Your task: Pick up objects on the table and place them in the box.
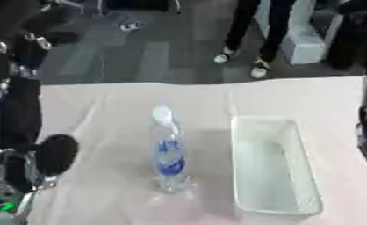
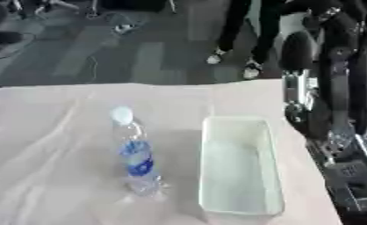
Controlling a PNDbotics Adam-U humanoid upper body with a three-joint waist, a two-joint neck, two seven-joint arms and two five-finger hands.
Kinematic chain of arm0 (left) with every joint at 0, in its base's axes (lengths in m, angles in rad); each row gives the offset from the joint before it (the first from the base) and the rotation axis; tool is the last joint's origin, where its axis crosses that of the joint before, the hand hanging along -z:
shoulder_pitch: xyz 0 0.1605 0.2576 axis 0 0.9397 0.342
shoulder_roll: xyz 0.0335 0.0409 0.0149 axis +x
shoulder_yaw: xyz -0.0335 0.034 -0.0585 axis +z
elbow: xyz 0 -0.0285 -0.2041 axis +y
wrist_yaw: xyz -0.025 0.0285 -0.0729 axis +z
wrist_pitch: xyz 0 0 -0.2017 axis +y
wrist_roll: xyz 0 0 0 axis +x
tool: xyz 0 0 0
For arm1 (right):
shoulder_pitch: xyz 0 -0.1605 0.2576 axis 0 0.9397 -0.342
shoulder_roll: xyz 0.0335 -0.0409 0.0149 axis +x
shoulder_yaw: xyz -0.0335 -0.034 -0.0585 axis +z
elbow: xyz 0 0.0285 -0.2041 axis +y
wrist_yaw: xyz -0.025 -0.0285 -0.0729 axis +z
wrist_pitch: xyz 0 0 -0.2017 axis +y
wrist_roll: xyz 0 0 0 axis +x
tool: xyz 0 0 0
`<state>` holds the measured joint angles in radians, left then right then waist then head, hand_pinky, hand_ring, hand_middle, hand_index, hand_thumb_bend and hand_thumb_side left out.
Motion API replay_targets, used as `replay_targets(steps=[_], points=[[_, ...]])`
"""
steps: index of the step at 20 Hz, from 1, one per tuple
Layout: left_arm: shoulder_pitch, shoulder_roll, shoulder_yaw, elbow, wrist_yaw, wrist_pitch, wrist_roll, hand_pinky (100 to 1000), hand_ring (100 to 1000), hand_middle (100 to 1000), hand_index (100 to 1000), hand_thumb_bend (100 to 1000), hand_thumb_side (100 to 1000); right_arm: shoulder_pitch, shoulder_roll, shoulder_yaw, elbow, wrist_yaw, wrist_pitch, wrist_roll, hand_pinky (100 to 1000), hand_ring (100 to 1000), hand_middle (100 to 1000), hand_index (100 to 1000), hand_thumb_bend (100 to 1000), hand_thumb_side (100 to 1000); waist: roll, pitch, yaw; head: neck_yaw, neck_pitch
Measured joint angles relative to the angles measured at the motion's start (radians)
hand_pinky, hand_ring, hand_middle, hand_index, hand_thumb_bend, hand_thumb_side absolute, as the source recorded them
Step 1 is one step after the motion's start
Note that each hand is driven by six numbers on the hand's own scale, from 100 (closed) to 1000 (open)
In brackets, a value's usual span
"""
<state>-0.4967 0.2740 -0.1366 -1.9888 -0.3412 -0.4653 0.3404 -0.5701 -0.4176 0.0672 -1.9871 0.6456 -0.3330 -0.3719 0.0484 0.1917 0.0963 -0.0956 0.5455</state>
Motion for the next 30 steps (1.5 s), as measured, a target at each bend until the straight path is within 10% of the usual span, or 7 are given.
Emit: replay_targets(steps=[15, 20, 30], points=[[0.004, -0.063, 0.009, 0.0, -0.032, -0.019, 0.015, 748, 872, 1000, 960, 425, 836, -0.009, 0.049, -0.012, 0.0, 0.024, -0.019, 0.03, 609, 793, 878, 885, 100, 1000, -0.009, 0.0, -0.002, 0.018, 0.055], [0.005, -0.063, 0.003, 0.0, -0.024, -0.009, 0.003, 719, 860, 989, 964, 588, 706, -0.009, 0.049, -0.012, 0.0, 0.03, -0.016, 0.036, 594, 785, 873, 878, 100, 1000, -0.009, 0.0, -0.003, 0.018, 0.06], [-0.019, 0.032, -0.074, 0.063, 0.395, 0.175, -0.129, 638, 861, 867, 1000, 911, 472, 0.001, 0.048, -0.005, 0.0, 0.033, -0.001, 0.056, 564, 763, 864, 858, 100, 1000, 0.006, -0.006, -0.027, 0.021, 0.069]])
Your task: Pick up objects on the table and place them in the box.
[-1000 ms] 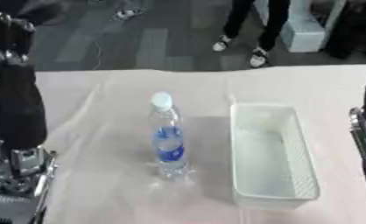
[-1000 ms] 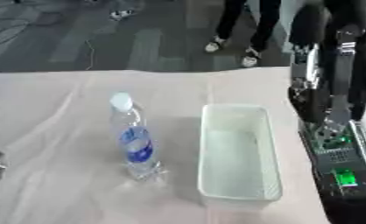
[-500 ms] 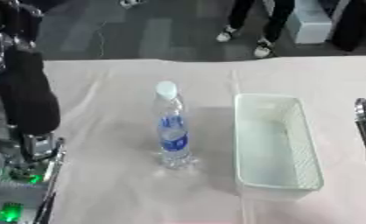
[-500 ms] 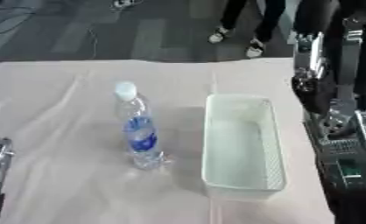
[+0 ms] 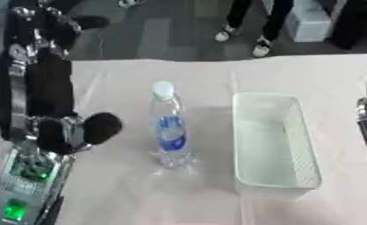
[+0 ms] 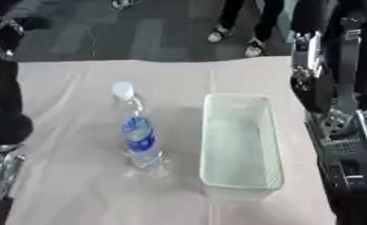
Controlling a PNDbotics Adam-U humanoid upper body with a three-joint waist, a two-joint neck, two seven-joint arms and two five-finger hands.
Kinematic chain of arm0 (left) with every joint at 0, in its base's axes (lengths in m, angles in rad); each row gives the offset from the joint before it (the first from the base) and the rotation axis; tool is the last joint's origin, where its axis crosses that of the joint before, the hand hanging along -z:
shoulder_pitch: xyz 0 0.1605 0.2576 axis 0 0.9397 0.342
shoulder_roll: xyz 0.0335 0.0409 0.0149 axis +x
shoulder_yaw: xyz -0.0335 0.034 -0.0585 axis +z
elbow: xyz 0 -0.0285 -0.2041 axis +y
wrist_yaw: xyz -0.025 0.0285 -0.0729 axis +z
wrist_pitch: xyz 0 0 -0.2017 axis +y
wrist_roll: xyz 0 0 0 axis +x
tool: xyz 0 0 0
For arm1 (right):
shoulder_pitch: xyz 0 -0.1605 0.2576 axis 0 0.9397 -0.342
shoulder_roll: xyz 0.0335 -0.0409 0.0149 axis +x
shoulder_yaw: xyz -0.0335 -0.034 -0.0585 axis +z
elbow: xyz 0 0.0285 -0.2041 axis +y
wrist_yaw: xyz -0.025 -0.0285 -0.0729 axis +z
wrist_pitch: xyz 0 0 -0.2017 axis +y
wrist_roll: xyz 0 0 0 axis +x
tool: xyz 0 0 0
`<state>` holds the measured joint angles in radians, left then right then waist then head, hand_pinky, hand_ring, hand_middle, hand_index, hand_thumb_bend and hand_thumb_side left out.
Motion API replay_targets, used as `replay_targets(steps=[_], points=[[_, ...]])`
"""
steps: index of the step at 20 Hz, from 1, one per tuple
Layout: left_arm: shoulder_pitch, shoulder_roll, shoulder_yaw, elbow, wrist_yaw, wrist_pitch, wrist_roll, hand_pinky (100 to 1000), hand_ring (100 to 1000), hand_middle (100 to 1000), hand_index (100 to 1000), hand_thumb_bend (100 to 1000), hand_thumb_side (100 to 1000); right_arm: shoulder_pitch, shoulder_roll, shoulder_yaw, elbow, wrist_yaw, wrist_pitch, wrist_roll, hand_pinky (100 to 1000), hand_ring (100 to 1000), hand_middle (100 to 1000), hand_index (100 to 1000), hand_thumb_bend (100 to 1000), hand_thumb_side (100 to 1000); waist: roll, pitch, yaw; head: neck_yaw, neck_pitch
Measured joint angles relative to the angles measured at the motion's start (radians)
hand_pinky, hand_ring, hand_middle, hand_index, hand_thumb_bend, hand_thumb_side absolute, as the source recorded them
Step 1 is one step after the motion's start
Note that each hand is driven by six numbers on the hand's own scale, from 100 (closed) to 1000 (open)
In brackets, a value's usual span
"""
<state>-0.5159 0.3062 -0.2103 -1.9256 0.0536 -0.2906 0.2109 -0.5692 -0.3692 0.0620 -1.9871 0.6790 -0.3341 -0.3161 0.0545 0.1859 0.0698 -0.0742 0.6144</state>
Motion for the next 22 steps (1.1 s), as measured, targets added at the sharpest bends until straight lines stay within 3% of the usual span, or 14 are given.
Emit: replay_targets(steps=[4, 6, 9, 16, 22], points=[[0.0, 0.056, -0.013, 0.037, 0.097, 0.058, -0.049, 641, 871, 841, 1000, 1000, 366, 0.002, 0.0, 0.005, 0.0, 0.0, 0.001, 0.008, 552, 757, 861, 852, 100, 1000, 0.009, 0.0, -0.014, 0.004, 0.0], [0.0, 0.074, -0.018, 0.056, 0.126, 0.079, -0.071, 649, 880, 835, 1000, 1000, 288, 0.006, 0.0, 0.006, 0.0, 0.0, 0.001, 0.012, 548, 754, 860, 849, 100, 1000, 0.01, 0.001, -0.021, 0.005, 0.0], [-0.006, 0.088, -0.023, 0.085, 0.164, 0.101, -0.105, 657, 888, 827, 1000, 1000, 252, 0.009, 0.0, 0.009, 0.0, -0.001, 0.0, 0.018, 544, 751, 858, 845, 100, 1000, 0.011, 0.006, -0.03, 0.012, 0.0], [-0.041, 0.09, -0.023, 0.166, 0.211, 0.092, -0.157, 737, 913, 837, 1000, 1000, 309, 0.009, 0.0, 0.012, 0.0, -0.001, -0.002, 0.027, 536, 743, 856, 838, 100, 1000, 0.01, 0.013, -0.044, 0.015, 0.0], [-0.085, 0.091, -0.023, 0.267, 0.225, 0.052, -0.183, 735, 924, 820, 1000, 1000, 341, 0.01, 0.0, 0.013, 0.0, -0.002, -0.005, 0.032, 530, 738, 854, 834, 100, 1000, 0.009, 0.016, -0.054, 0.024, 0.0]])
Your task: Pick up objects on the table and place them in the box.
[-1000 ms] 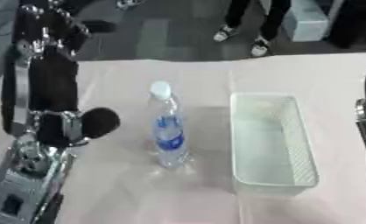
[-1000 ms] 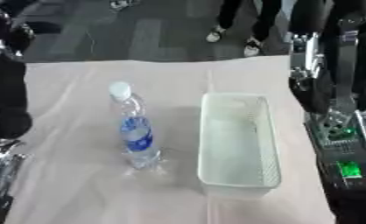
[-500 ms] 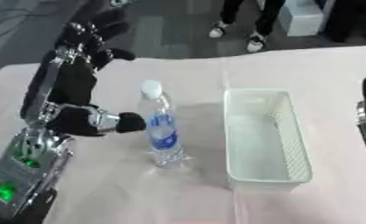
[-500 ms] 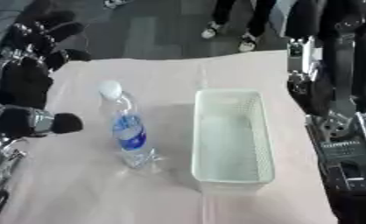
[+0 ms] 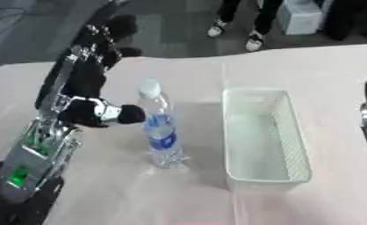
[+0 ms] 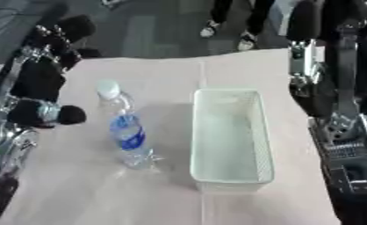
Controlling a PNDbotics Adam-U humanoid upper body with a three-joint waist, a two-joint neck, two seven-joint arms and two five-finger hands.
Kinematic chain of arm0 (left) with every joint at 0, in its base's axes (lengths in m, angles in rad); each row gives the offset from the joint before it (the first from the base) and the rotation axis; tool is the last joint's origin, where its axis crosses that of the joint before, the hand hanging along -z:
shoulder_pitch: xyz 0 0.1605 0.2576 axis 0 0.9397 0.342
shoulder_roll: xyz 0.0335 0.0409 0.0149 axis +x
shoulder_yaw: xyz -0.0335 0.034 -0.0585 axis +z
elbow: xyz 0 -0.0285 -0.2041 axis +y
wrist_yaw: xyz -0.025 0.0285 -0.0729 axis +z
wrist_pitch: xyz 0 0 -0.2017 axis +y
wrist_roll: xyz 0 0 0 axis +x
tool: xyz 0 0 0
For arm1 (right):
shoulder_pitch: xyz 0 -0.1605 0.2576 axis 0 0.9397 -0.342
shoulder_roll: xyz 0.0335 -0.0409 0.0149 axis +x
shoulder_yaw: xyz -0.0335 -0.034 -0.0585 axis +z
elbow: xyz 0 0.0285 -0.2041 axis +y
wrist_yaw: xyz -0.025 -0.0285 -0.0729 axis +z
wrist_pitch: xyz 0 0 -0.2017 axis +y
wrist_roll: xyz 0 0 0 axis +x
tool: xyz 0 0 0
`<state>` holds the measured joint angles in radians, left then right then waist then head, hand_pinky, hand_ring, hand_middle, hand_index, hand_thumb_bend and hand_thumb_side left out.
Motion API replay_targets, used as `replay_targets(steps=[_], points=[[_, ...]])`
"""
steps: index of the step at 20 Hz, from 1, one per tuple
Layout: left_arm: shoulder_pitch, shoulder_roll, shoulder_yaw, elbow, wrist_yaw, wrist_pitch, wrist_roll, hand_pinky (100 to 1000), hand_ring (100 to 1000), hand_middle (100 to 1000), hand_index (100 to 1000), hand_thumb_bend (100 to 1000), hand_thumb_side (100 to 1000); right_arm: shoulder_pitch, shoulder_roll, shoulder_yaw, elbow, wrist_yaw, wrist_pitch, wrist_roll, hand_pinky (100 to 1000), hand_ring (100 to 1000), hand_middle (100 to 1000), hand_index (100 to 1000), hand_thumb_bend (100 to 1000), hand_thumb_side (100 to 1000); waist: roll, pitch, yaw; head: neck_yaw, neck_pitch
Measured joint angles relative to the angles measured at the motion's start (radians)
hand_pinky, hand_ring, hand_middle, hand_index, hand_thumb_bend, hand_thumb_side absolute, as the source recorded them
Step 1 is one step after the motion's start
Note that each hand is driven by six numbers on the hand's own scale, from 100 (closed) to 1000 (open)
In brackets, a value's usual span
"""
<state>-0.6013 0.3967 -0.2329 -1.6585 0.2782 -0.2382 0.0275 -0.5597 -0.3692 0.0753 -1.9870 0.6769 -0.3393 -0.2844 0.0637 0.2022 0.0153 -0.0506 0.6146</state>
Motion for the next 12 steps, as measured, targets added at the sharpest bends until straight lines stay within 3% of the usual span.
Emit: replay_targets(steps=[12], points=[[-0.005, -0.074, 0.0, 0.143, 0.107, -0.076, -0.01, 701, 907, 757, 1000, 1000, 343, 0.0, 0.0, 0.002, 0.0, -0.007, -0.003, 0.004, 525, 734, 852, 830, 100, 1000, 0.0, 0.015, -0.004, 0.007, 0.0]])
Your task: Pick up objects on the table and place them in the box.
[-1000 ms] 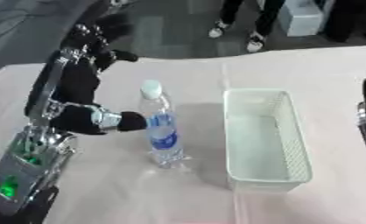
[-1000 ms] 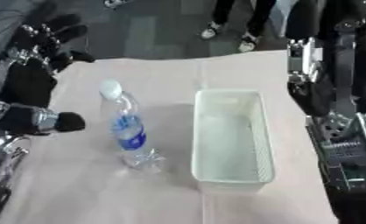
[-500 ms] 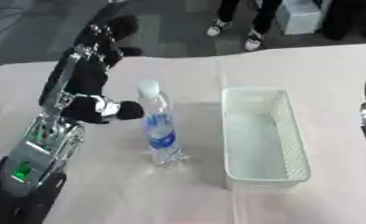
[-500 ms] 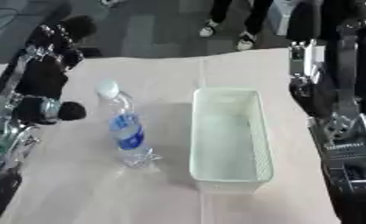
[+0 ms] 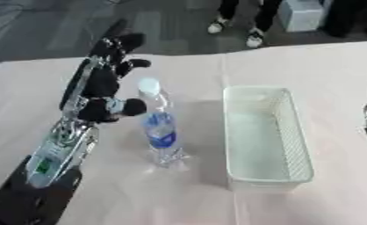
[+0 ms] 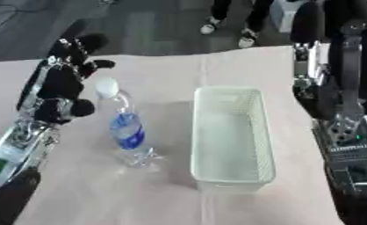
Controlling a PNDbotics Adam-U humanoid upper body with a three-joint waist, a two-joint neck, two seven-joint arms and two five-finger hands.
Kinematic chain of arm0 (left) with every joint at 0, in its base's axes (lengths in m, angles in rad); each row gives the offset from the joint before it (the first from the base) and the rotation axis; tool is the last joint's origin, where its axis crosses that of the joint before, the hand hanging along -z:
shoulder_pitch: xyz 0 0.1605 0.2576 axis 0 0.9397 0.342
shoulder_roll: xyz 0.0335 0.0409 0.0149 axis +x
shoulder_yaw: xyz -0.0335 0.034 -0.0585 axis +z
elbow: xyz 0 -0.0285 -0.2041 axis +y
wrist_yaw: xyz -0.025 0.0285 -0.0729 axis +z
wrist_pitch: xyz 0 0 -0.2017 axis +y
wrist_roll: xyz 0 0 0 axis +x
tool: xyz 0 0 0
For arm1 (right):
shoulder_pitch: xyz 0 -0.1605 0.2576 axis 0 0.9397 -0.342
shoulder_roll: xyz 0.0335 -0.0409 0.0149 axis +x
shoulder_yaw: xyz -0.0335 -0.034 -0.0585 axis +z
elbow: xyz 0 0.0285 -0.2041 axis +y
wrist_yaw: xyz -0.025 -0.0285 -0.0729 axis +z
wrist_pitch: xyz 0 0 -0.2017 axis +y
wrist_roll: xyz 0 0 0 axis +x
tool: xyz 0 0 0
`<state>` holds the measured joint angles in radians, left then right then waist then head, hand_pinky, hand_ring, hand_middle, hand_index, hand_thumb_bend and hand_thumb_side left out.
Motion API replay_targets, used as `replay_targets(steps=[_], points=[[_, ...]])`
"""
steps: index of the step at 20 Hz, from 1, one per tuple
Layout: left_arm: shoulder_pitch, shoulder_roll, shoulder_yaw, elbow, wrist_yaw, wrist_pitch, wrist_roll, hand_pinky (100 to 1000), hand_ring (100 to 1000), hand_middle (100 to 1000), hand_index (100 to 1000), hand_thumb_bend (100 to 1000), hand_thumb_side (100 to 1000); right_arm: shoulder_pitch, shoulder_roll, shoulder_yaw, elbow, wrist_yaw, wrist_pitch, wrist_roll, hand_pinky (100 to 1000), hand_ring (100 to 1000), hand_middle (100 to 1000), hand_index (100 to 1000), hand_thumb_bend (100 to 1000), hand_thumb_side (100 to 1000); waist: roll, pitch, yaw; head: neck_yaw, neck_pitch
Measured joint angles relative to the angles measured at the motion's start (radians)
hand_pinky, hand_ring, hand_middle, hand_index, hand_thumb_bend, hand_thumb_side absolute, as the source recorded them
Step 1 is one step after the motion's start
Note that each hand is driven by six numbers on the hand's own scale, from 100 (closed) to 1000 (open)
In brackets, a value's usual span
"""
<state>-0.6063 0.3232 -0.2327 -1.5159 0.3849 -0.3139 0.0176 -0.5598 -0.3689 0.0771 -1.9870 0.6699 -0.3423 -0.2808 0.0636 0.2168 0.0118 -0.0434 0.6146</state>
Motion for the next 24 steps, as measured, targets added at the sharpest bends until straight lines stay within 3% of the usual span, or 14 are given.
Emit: replay_targets(steps=[12, 24], points=[[0.034, -0.052, -0.005, 0.016, 0.066, -0.029, 0.001, 685, 892, 734, 1000, 1000, 358, -0.001, 0.009, -0.002, 0.0, 0.0, 0.004, 0.006, 529, 735, 853, 829, 100, 1000, -0.001, 0.005, 0.003, 0.0, 0.0], [0.08, -0.09, -0.025, 0.002, -0.018, -0.013, 0.011, 683, 881, 723, 1000, 1000, 381, -0.001, 0.017, -0.003, 0.0, 0.0, 0.003, 0.013, 530, 736, 853, 828, 100, 1000, 0.002, 0.005, 0.008, 0.0, 0.0]])
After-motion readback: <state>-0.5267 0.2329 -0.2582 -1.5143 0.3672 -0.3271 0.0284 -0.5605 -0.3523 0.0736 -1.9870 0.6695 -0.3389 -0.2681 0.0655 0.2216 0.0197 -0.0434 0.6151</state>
